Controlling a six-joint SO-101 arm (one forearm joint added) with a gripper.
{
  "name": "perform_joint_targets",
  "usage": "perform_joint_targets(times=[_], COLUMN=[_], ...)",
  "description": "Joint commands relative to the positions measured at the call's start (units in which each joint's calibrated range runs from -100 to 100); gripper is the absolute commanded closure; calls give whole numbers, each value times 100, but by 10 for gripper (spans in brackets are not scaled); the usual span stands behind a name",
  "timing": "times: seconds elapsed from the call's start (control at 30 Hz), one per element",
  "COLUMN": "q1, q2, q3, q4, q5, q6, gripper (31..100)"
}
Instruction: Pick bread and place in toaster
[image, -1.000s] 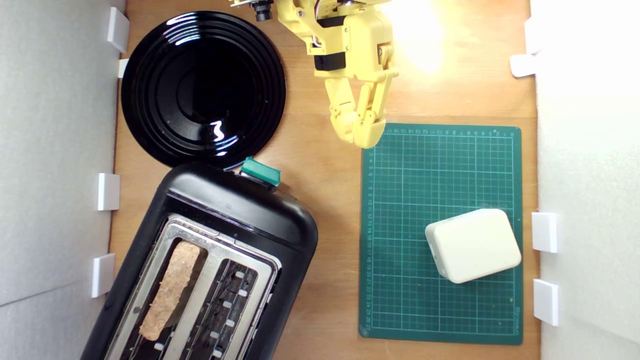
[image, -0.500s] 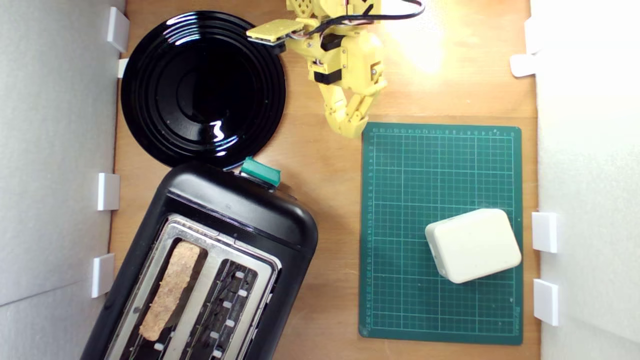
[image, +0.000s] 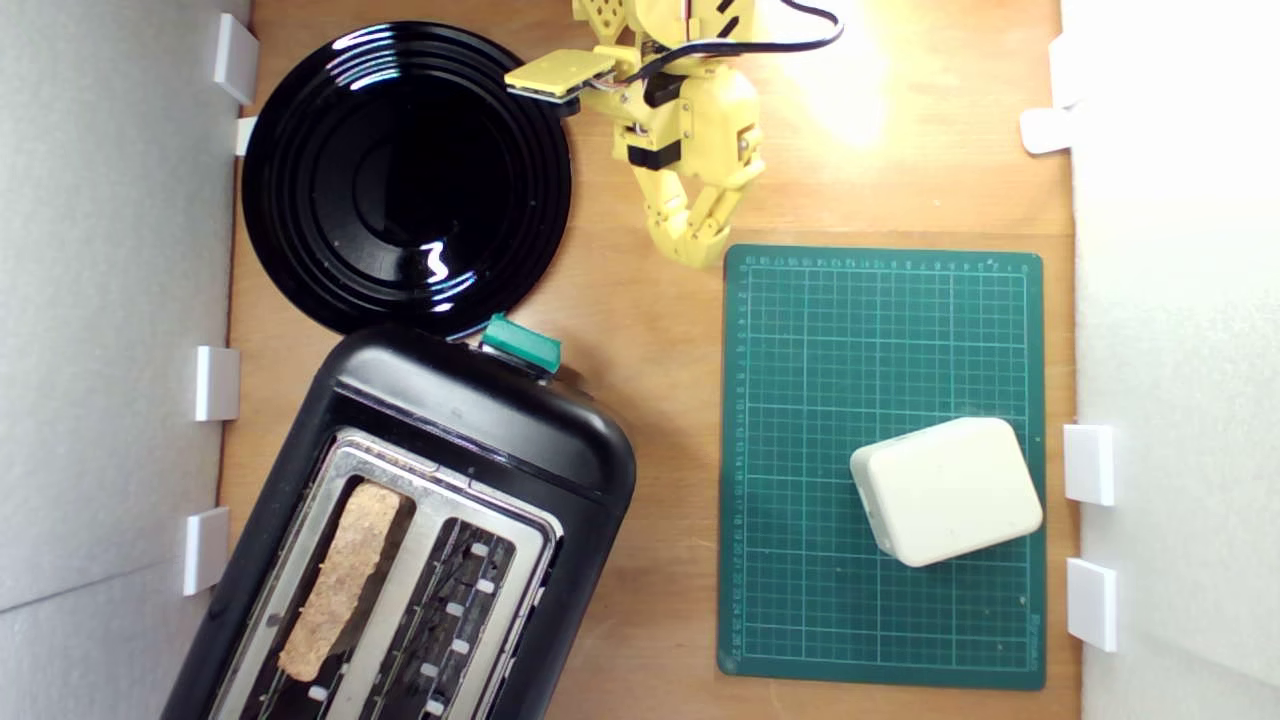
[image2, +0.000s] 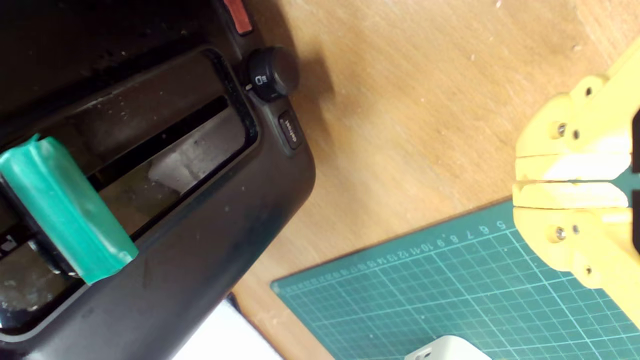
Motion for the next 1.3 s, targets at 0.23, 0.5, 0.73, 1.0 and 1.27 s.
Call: perform_joint_targets(times=[0.23,0.5,0.73,1.0,1.27], q1=[17,9,-47,1,1], q2=[-783,-825,-816,-816,-816], q3=[31,40,31,4,13], q4=[-2,7,-2,-2,-2], q5=[1438,1472,1481,1481,1481], q6=[214,224,177,177,182], gripper=[943,944,938,941,941])
